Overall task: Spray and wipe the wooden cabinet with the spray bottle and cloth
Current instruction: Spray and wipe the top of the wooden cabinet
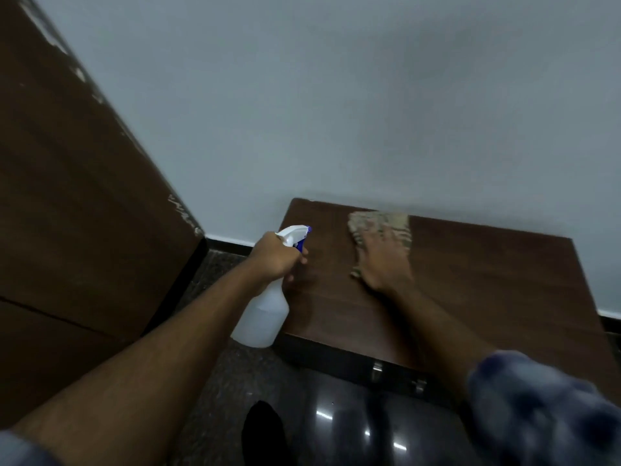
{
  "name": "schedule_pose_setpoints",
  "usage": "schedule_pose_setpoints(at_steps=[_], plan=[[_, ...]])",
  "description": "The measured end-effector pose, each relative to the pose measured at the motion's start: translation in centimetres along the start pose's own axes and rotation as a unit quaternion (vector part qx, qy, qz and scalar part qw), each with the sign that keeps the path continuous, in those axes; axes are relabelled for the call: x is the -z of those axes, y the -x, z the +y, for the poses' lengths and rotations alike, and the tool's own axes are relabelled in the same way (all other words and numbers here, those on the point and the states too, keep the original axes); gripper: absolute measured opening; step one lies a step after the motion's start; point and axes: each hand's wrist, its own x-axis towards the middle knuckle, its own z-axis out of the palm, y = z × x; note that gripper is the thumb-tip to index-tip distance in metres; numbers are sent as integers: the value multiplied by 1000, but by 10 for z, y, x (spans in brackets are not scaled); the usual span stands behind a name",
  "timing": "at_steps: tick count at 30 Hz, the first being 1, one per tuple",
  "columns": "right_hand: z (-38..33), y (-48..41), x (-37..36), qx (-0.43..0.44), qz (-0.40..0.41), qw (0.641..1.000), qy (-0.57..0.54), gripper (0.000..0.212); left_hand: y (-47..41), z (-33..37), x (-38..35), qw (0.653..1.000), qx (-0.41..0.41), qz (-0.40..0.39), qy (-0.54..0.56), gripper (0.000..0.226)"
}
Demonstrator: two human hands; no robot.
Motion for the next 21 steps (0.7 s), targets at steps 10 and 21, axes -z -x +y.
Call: schedule_pose_setpoints(at_steps=[10,21], plan=[[-125,-94,-35,113,-89,989,22,61,-9,-36,51,999,8,35,16,49],[-105,115,-16,255,-115,960,-11,70,44,-10,5,999,-30,34,-3,57]])
